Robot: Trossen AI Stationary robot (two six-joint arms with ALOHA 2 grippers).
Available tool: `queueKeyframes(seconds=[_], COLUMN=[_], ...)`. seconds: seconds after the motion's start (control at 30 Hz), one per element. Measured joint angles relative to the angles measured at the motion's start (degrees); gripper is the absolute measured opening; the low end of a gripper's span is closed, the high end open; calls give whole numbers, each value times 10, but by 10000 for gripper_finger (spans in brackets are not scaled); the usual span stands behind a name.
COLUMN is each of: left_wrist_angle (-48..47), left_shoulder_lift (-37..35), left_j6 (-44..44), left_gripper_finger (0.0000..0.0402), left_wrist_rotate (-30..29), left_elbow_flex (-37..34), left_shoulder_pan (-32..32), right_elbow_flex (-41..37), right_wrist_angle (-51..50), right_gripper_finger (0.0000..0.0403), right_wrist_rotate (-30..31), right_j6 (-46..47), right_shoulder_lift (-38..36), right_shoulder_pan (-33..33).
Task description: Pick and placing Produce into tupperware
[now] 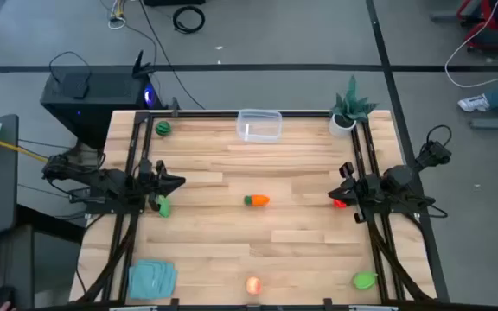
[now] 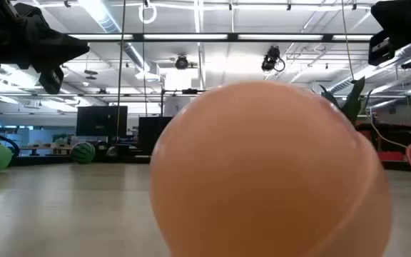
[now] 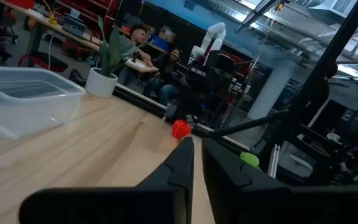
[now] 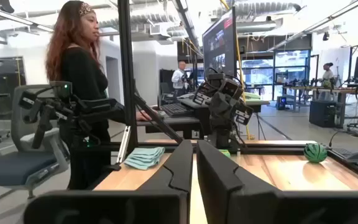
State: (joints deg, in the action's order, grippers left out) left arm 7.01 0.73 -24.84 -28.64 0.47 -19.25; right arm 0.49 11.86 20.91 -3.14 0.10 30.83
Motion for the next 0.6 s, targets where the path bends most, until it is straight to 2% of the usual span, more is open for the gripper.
queueKeyframes(seconds=[0.3, 0.6], left_wrist_angle=[0, 0], left_shoulder_lift=[0, 0], left_j6=[0, 0], left_gripper_finger=[28, 38], left_wrist_rotate=[0, 0], left_elbow_flex=[0, 0], left_shoulder_pan=[0, 0], right_elbow_flex=[0, 0], right_wrist_angle=[0, 0], right_gripper_finger=[29, 29], right_wrist_rotate=[0, 0], right_j6=[0, 0], right_shoulder_lift=[0, 0], right_shoulder_pan=[0, 0])
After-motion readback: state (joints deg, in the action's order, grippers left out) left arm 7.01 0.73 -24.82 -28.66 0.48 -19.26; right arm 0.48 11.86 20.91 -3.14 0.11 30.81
